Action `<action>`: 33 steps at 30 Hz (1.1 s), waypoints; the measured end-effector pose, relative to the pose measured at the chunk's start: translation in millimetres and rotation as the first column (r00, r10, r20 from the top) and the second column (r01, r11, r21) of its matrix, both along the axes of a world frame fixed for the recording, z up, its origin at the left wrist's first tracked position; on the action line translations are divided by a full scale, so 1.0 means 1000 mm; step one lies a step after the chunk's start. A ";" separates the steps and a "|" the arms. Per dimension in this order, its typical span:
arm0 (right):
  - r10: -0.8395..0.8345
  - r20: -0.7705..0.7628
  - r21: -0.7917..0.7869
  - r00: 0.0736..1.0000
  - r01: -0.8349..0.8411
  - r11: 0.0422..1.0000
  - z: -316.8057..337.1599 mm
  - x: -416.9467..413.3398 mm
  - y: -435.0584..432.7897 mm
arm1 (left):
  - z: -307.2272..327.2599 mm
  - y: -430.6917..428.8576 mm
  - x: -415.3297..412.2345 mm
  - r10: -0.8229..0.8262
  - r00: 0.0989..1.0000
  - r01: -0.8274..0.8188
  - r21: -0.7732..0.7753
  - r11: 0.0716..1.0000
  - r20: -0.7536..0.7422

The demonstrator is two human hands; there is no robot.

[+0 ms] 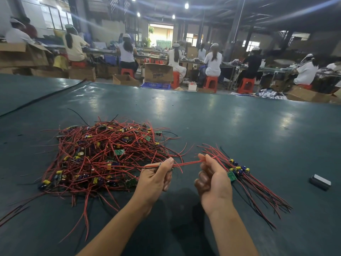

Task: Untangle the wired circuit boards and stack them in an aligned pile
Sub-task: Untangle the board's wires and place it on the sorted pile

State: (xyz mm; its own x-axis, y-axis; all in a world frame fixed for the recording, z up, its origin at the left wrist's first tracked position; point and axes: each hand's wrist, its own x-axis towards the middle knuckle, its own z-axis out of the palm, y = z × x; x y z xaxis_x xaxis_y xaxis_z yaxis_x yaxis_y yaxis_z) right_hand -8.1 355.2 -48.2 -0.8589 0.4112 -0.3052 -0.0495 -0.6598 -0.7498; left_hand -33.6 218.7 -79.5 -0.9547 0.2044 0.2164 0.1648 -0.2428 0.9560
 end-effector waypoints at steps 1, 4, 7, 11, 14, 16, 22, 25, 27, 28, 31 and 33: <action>-0.003 -0.001 -0.018 1.000 0.003 1.000 0.000 0.000 0.002 | 0.000 0.000 0.000 -0.006 1.000 0.006 -0.006 1.000 0.001; -0.015 0.001 -0.091 1.000 0.015 0.996 0.001 0.001 0.008 | 0.001 -0.001 0.001 -0.015 1.000 0.015 -0.028 0.999 -0.006; -0.020 0.000 -0.180 1.000 0.019 0.983 0.001 0.002 0.011 | 0.004 -0.002 0.002 -0.008 1.000 0.008 -0.026 1.000 -0.008; -0.034 -0.001 -0.235 0.999 0.033 0.972 0.001 0.004 0.011 | 0.006 -0.004 0.004 0.013 1.000 -0.013 -0.020 1.000 0.009; -0.047 -0.011 -0.209 0.999 0.043 0.977 0.000 0.004 0.010 | 0.008 -0.004 0.007 0.001 0.999 -0.002 -0.037 0.999 -0.034; -0.016 -0.012 -0.108 1.000 0.014 0.994 0.001 0.005 0.008 | 0.009 -0.003 0.008 0.016 0.999 -0.017 -0.028 0.999 -0.051; 0.186 0.092 0.272 0.978 -0.204 0.940 -0.006 0.014 -0.031 | 0.005 -0.005 0.005 0.099 0.987 -0.118 -0.149 0.982 -0.127; 0.215 0.072 0.341 0.974 -0.227 0.912 -0.007 0.017 -0.047 | 0.001 -0.006 0.004 0.022 0.965 -0.109 -0.327 0.939 -0.260; 0.198 0.044 0.321 0.979 -0.201 0.926 -0.005 0.016 -0.048 | 0.000 -0.005 0.004 -0.035 0.944 -0.087 -0.351 0.932 -0.329; 0.186 0.032 0.298 0.982 -0.187 0.936 -0.003 0.015 -0.046 | 0.000 -0.005 0.004 -0.065 0.934 -0.068 -0.352 0.934 -0.351; 0.118 -0.024 0.221 0.993 -0.109 0.969 0.005 0.016 -0.033 | -0.006 -0.010 0.001 -0.157 0.912 -0.058 -0.497 0.866 -0.380; 0.095 -0.075 0.200 0.993 -0.078 0.977 0.016 0.015 -0.014 | -0.010 -0.015 -0.002 -0.198 0.885 -0.131 -0.633 0.763 -0.422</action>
